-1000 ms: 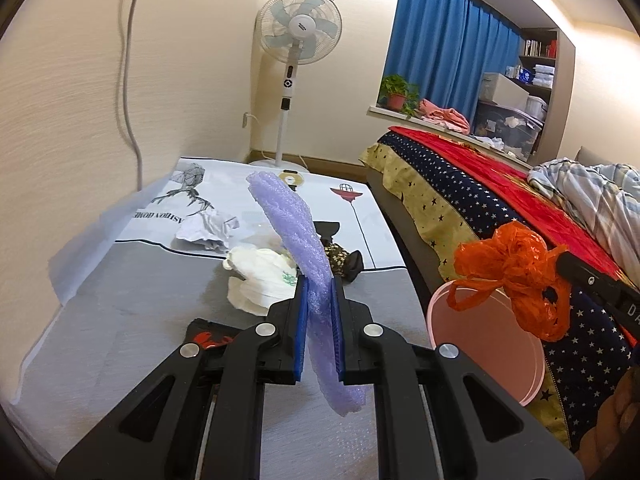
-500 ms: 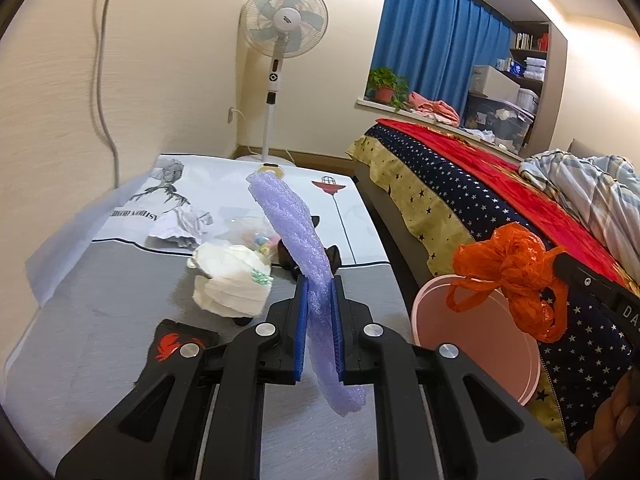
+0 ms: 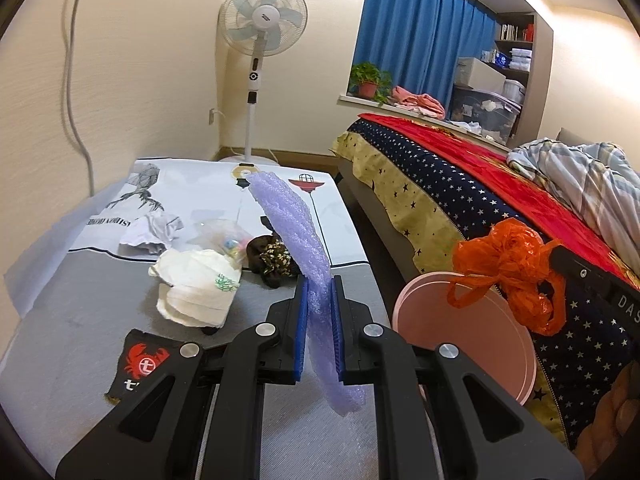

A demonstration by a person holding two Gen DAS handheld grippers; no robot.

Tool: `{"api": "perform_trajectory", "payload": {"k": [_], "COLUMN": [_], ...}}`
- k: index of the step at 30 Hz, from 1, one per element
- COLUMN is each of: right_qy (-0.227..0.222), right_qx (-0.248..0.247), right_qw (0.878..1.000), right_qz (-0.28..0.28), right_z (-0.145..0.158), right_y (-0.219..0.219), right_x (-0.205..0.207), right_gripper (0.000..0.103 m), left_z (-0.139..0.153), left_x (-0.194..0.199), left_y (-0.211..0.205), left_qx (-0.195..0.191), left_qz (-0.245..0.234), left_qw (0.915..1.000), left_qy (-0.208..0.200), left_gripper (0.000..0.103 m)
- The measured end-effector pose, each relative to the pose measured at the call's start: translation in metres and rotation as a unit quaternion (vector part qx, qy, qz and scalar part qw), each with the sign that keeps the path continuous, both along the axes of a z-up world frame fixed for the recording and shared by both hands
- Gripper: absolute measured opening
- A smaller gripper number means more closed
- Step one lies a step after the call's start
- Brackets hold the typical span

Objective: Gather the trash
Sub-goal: 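Carry the orange bag with the right gripper while the left gripper carries the foam net over the pink bin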

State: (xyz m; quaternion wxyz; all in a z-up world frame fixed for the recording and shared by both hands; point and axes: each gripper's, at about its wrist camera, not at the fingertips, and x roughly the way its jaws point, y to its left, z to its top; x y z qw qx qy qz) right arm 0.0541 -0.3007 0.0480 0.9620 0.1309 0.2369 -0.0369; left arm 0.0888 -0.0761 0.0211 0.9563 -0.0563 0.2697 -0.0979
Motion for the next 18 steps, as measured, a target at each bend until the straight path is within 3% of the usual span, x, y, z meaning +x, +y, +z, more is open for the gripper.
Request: {"api": "perform_trajectory", "payload": {"k": [18], "right_qy": [0.015], "right_qx": [-0.015], "right_qw": [0.998], "right_qz": [-0.056], "right_z": [-0.008], "right_y": [-0.021], "right_x": [0.014], "right_gripper": [0.009], "left_z": [-0.008], "left_x": [0.011], "left_y": [-0.036], "left_qx": [-0.006], "left_qz": [-0.073], "left_qw": [0.9973], "left_qy": [-0.002], "left_gripper": [0.011]}}
